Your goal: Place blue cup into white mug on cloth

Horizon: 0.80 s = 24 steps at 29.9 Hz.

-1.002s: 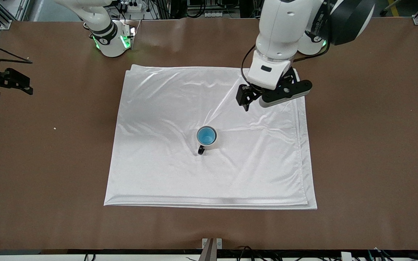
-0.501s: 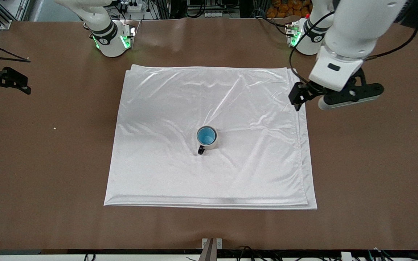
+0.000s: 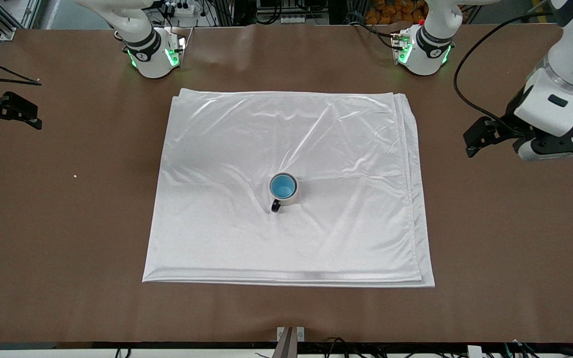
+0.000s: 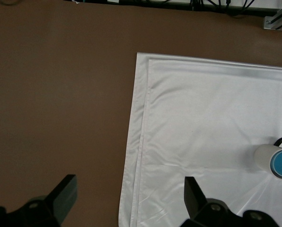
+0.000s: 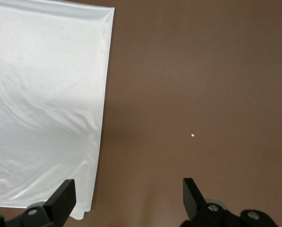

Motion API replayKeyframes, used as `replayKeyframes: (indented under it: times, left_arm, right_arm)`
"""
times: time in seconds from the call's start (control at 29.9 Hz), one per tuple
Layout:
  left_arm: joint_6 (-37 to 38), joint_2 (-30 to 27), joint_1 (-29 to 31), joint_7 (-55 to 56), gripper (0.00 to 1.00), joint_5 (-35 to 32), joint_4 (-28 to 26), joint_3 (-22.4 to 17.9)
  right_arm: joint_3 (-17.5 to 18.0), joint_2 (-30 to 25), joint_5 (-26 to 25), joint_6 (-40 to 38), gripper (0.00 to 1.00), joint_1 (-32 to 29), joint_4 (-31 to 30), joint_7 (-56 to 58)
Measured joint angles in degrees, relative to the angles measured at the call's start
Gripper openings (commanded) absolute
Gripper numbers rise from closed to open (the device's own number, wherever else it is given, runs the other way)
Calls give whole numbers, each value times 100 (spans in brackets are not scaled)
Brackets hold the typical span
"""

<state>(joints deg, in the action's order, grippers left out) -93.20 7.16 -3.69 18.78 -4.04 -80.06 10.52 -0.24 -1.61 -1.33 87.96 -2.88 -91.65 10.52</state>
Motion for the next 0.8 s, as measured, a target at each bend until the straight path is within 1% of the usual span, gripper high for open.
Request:
replayKeyframes:
  times: [0.17, 0.5, 0.8]
  left_arm:
    - [76, -22, 211, -166, 100, 3, 0, 0]
    - [117, -50, 305, -325, 100, 3, 0, 3]
    - [254, -70, 729, -866, 100, 242, -8, 0]
  right_arm:
    - [0, 1, 0, 0, 100, 0, 0, 0]
    - [0, 7, 0, 0, 100, 0, 0, 0]
    - [0, 27, 0, 11, 100, 0, 0, 1]
